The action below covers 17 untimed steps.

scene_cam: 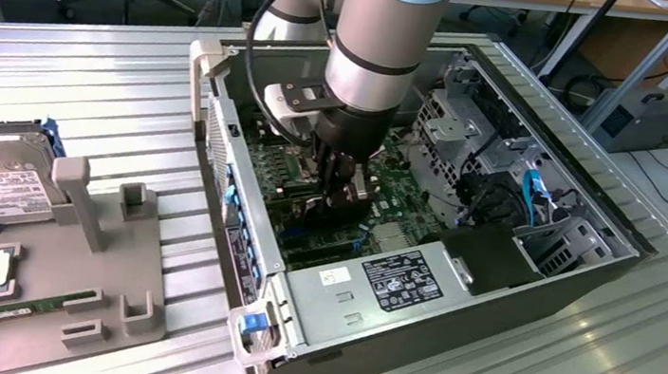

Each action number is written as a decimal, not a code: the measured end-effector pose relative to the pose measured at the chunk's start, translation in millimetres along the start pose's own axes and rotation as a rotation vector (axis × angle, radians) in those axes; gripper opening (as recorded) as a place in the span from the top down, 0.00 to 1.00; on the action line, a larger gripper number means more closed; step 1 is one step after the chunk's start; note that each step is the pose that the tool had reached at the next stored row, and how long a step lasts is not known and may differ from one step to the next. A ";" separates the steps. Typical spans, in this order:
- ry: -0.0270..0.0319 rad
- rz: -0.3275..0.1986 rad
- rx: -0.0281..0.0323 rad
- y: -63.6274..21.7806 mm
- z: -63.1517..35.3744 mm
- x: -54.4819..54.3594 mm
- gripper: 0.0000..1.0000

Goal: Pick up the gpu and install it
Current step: 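Insert the gpu into the slot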

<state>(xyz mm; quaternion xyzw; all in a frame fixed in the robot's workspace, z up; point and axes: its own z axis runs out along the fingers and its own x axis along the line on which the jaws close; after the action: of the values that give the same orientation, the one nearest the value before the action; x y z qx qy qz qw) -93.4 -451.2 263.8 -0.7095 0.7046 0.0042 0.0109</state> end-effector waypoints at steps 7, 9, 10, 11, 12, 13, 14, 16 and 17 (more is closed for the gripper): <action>-0.0002 0.000 0.0005 0.1 -0.2 0.0 0.73; -0.0003 0.000 0.0005 0.1 -1.0 0.0 0.73; -0.0002 0.000 0.0005 0.1 -1.1 0.0 0.73; -0.0002 0.000 0.0005 0.1 -1.2 0.0 0.73; 0.0002 0.000 0.0001 0.1 -1.9 0.0 0.73; 0.0000 0.000 0.0004 0.1 -1.9 0.0 0.73; 0.0000 0.000 0.0004 0.1 -1.9 0.0 0.73; -0.0001 0.000 0.0003 0.1 -1.8 1.1 0.73; 0.0000 0.000 0.0004 0.2 -1.6 1.9 0.73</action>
<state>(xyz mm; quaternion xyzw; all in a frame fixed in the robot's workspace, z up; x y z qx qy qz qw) -93.5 -453.1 265.4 -0.7094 0.7047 0.0041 0.0110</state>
